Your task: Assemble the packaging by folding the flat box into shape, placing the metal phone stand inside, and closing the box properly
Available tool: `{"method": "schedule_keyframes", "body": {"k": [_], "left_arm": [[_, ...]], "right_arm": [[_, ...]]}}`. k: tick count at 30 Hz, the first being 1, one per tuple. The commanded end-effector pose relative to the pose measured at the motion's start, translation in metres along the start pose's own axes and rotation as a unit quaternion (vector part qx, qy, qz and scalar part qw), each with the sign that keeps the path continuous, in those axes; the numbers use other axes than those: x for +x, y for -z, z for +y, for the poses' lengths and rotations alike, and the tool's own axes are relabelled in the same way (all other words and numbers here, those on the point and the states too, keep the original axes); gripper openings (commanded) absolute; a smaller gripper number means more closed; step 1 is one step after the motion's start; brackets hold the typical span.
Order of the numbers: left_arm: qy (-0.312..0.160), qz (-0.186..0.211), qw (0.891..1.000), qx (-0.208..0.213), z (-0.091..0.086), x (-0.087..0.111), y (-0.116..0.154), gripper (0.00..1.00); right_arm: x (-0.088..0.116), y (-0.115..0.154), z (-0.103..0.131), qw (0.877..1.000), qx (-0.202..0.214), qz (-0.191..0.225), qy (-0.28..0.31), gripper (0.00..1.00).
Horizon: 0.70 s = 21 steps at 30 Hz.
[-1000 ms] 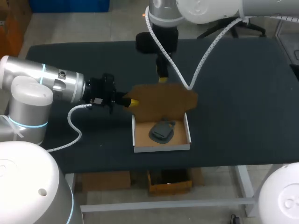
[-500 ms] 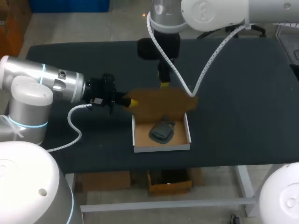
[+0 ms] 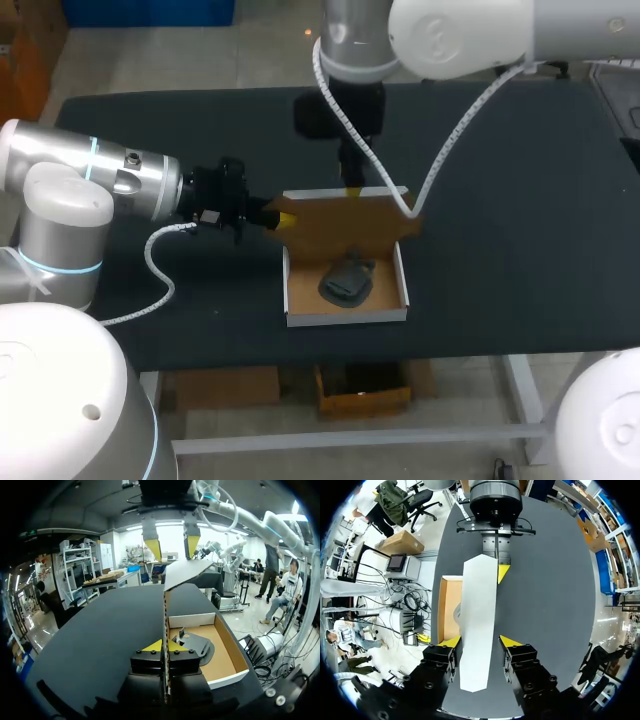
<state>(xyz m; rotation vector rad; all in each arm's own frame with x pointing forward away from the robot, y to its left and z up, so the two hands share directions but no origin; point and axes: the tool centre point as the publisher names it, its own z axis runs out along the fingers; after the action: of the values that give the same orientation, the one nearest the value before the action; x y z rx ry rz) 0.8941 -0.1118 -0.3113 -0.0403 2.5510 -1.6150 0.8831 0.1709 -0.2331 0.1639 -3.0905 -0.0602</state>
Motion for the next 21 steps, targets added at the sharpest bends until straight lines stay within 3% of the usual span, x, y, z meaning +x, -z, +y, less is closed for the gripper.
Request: {"method": "schedule_keyframes", "body": {"k": [1, 21], "left_arm": [[-0.001, -0.001, 1.000, 0.001, 0.001, 0.001, -0.002, 0.00], [-0.001, -0.001, 1.000, 0.001, 0.001, 0.001, -0.002, 0.00]], "right_arm": [[-0.003, -0.003, 0.003, 1.000, 0.004, 0.004, -0.001, 0.44], [-0.013, -0.019, 0.004, 1.000, 0.003, 0.018, 0.000, 0.46]]}}
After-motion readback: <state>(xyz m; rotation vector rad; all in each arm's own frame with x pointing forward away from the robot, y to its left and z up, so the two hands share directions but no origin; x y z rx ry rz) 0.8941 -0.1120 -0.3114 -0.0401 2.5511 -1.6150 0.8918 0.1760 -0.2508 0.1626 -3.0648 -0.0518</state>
